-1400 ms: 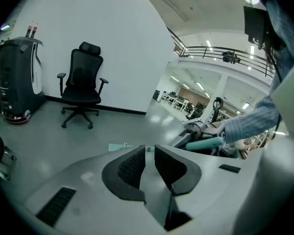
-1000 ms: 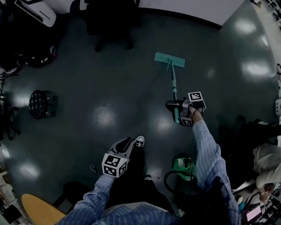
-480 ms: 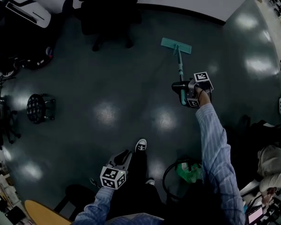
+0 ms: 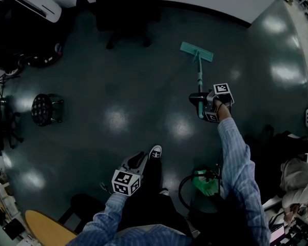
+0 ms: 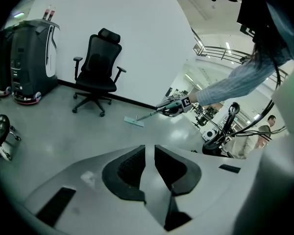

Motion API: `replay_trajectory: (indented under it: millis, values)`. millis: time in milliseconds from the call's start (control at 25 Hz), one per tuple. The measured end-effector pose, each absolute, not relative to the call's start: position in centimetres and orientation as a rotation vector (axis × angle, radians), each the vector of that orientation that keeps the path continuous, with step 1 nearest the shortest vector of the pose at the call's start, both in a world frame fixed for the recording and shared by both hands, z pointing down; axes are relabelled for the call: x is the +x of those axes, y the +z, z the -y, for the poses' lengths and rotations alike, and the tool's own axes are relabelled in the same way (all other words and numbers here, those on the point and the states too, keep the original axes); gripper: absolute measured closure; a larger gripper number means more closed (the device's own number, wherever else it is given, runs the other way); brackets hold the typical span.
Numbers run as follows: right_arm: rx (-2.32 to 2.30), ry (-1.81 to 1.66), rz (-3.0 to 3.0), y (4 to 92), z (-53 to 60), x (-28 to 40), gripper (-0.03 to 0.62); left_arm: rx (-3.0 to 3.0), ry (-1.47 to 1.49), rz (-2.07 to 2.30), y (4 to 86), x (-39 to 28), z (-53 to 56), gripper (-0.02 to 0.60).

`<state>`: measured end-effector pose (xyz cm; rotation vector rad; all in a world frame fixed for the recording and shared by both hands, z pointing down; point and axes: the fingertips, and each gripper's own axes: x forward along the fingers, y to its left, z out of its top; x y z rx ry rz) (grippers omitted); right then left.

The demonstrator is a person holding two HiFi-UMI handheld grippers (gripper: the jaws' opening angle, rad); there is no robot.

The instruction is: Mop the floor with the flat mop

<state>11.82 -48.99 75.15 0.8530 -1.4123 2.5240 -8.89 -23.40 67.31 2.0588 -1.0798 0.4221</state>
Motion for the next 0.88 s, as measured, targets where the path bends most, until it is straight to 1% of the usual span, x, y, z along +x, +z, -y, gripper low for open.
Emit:
replay_trajectory:
  millis: [280, 880]
  values:
    - [0.825, 2.545, 1.383, 74.1, 40.8, 11.5, 0.536, 2.078, 0.402, 1.106, 65.7, -9.4, 21.9, 0.520]
    - [0.763, 2.535, 1.308, 72.1, 14.3, 10.6, 0.540, 2.237, 0.383, 1.034, 60.8, -5.2, 9.9, 0.520]
